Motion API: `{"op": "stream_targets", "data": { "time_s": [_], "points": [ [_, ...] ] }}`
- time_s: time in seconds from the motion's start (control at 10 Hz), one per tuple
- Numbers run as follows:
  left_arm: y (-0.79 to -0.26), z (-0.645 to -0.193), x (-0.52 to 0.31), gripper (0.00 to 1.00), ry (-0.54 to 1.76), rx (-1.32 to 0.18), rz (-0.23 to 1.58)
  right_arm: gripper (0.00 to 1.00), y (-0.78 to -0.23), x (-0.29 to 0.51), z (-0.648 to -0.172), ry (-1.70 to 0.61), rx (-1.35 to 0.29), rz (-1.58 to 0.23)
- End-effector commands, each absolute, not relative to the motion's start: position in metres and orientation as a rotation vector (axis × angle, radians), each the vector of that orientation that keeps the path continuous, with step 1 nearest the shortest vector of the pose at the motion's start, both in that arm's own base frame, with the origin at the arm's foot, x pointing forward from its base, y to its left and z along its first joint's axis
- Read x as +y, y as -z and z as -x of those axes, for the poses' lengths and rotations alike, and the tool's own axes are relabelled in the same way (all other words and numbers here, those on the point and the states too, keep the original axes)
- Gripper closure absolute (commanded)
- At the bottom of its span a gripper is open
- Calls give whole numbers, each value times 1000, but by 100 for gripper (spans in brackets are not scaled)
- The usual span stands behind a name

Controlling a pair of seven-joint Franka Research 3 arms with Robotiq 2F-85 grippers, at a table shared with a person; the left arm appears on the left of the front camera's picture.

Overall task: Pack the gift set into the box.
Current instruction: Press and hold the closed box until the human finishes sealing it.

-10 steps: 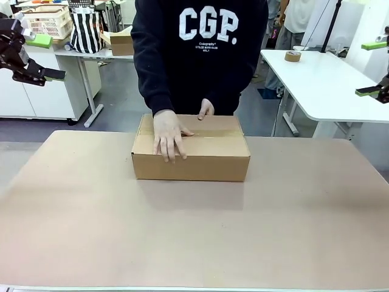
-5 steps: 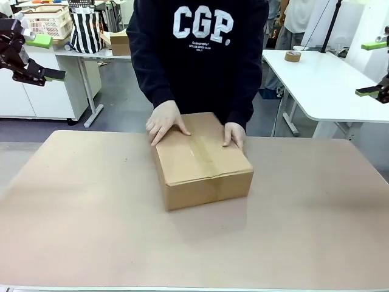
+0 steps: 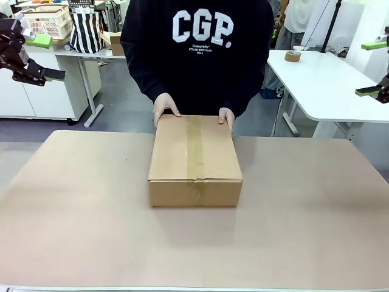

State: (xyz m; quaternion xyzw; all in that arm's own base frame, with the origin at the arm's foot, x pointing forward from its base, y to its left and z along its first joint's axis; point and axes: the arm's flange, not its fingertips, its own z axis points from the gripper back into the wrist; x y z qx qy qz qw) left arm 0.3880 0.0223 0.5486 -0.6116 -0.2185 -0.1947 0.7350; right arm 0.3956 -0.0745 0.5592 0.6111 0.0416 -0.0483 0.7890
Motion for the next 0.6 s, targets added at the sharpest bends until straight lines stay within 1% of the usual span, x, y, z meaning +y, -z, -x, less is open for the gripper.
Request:
{"op": "stream_targets", "data": {
  "time_s": [0.0, 0.5],
  "points": [
    [-550, -387, 22, 0, 415, -479, 1349, 0, -563, -74, -395, 117, 105, -1321],
    [-550, -387, 22, 0, 415, -479, 1349, 0, -563, -74, -395, 117, 105, -1321]
  ]
}}
